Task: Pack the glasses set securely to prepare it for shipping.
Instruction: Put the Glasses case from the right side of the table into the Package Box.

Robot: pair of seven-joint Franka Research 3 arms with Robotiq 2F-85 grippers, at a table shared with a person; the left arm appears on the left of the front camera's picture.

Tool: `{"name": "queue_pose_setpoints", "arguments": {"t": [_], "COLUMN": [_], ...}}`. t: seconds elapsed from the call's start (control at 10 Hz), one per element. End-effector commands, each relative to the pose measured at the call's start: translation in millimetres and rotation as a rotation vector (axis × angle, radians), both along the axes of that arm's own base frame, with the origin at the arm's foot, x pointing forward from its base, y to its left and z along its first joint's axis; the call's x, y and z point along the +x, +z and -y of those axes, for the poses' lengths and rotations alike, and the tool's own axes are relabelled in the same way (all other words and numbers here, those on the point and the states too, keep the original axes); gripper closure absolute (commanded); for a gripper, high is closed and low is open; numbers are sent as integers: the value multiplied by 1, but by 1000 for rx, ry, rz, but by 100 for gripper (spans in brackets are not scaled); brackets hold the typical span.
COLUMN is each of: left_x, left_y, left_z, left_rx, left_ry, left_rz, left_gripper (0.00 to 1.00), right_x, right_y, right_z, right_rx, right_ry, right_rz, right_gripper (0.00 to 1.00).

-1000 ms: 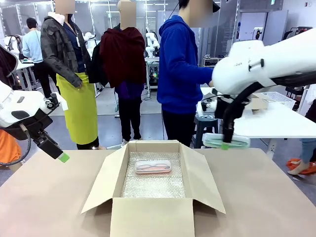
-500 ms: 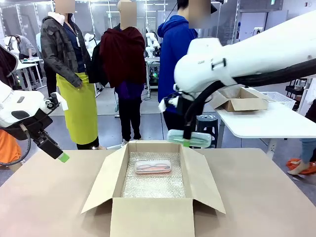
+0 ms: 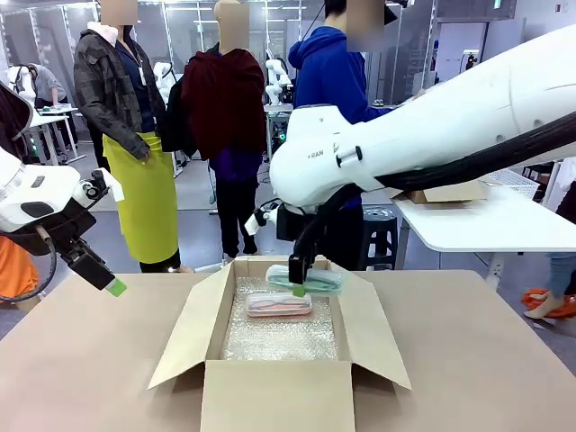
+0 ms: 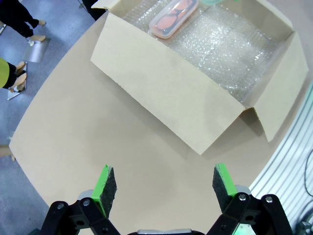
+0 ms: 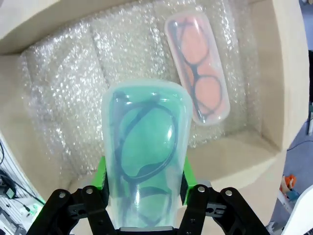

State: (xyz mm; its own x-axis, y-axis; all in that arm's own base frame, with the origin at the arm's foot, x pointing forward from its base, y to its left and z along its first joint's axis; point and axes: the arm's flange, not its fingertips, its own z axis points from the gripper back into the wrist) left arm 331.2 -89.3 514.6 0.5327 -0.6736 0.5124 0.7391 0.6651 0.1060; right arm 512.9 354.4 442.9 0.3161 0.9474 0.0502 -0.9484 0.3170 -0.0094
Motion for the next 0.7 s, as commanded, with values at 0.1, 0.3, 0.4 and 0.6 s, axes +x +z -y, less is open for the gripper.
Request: {"name": "queue_pose_setpoints", "arguments": {"t": [0.1, 0.3, 0.4, 0.6], "left_x": [0, 0, 0, 0], "left_y": [1, 1, 1, 1], "left_z": [-2, -2, -2, -2], "left_rx": [6, 6, 6, 6], "left_ry": [-3, -3, -3, -3], "left_rz": [4, 4, 4, 4], "left_gripper": [0, 0, 0, 0], "right_x": [3, 7, 10, 12], "right_y": [-14, -36, -45, -68], "right_z": [-24, -36, -38, -42], "right_rx": [5, 12, 4, -28], "right_ry": [-24, 38, 46, 49], "right_rz": [28, 38, 43, -13], "right_gripper": [59, 59, 59, 59]}}
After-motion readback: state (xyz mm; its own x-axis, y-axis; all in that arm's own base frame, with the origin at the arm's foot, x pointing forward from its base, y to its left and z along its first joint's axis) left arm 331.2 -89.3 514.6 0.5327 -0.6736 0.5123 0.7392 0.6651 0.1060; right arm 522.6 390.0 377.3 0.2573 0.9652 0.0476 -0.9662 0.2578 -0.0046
